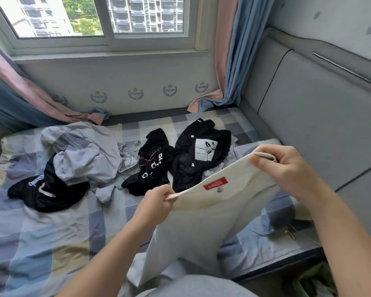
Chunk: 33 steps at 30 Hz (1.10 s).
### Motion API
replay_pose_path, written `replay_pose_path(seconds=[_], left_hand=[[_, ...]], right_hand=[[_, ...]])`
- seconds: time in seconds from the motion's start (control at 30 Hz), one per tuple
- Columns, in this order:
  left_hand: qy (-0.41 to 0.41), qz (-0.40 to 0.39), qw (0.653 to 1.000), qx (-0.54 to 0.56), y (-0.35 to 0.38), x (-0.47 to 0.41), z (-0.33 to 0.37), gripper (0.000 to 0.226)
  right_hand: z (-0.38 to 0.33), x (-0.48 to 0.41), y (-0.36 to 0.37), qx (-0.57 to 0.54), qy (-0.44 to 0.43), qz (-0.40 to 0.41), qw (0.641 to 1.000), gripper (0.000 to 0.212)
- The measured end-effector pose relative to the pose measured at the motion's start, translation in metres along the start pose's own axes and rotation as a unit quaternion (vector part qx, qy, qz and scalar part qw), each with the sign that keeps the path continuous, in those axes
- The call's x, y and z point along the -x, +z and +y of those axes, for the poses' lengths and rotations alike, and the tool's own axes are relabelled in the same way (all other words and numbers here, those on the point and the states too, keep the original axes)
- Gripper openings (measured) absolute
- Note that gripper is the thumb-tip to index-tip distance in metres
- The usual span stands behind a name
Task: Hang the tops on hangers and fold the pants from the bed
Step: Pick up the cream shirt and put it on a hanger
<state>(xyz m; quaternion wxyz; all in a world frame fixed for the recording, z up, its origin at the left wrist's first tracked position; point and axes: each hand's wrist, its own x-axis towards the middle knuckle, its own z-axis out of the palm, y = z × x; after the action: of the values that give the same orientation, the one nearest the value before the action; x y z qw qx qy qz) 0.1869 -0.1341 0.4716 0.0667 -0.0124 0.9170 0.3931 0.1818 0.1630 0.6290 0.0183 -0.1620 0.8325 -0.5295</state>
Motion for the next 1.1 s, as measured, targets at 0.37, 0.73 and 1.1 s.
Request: replay_pose_path(seconds=[0.37,0.73,1.1], left_hand=[[0.144,-0.066,0.975,0.156,0.027,-0.018,0.092,0.017],[0.294,-0.274,0.905,0.140,0.044,0.047,0.153,0.028],[0.387,-0.525,0.744,0.145,0.094,0.197,0.178,0.037]], right_hand=[[0.055,0.124,-0.028,0.036,0.109,0.356,0.927,0.031],[-0.018,0.285,0.078,0.069,0.216,0.632,0.741,0.023],[-0.117,0.430,0.212,0.128,0.333,0.769,0.530,0.020]])
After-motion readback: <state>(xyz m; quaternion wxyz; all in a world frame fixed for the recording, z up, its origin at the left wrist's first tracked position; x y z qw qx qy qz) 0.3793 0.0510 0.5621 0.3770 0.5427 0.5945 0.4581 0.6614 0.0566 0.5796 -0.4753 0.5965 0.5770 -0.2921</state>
